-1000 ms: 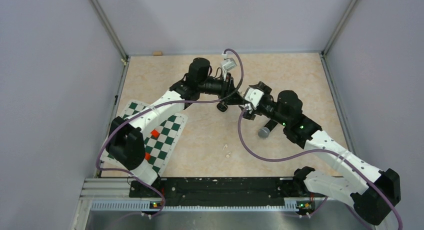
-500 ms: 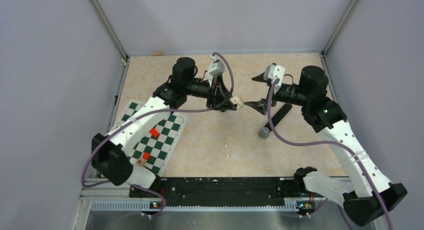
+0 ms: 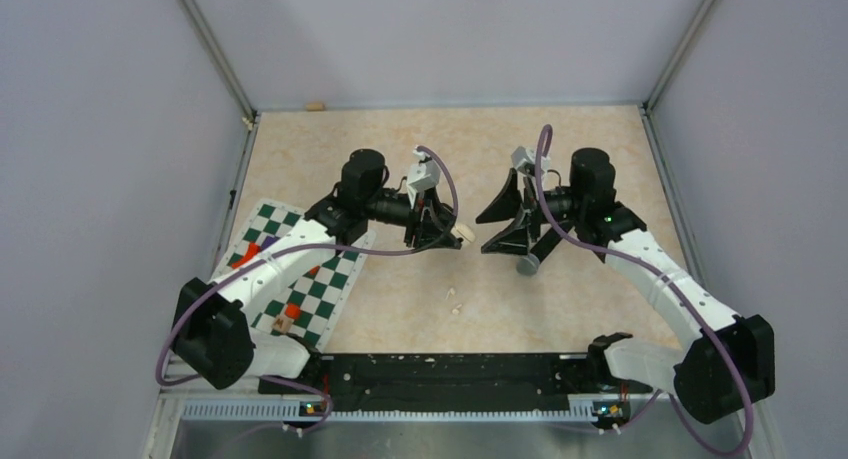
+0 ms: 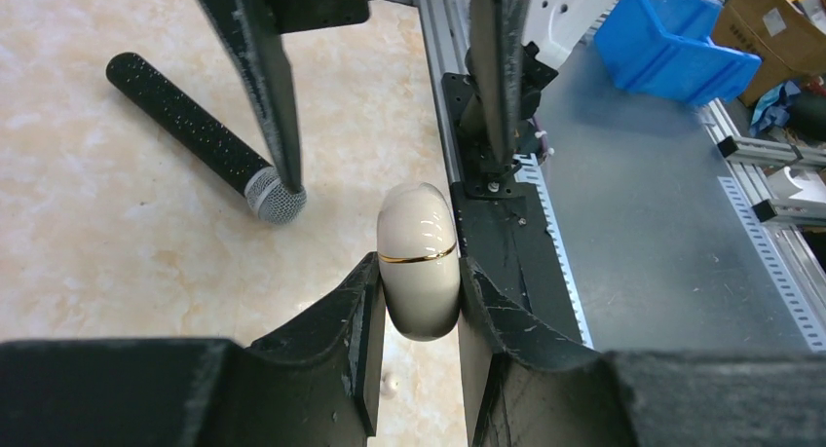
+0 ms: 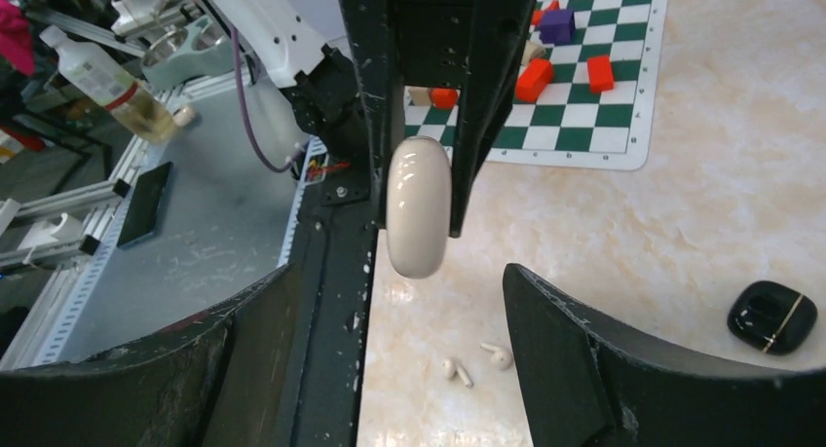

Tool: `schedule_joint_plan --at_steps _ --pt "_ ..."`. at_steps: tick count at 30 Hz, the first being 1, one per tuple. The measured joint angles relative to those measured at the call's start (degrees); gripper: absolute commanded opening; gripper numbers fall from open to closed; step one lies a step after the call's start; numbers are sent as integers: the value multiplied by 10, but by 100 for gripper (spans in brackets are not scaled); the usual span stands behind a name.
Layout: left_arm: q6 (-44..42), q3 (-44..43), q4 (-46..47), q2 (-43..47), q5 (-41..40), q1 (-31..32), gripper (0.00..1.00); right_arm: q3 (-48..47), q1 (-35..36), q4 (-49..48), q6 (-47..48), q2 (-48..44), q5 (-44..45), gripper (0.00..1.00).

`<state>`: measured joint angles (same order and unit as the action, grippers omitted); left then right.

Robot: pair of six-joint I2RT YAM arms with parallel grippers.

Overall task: Insert the wireless bluetooth earbuds into the charging case
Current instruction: Pick up the charging case at the center of the board.

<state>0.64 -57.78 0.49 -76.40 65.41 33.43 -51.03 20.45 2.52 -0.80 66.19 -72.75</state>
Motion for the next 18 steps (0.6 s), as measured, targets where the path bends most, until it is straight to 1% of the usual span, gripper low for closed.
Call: schedule_joint_plan --at_steps 6,13,18 --pt "21 5 41 0 -21 -2 0 41 0 -97 -70 -17 -2 66" --pt "38 7 68 0 -24 -3 0 72 0 -189 -134 -12 29 62" --pt "42 12 74 0 -24 -3 0 80 0 -231 -164 -10 36 57"
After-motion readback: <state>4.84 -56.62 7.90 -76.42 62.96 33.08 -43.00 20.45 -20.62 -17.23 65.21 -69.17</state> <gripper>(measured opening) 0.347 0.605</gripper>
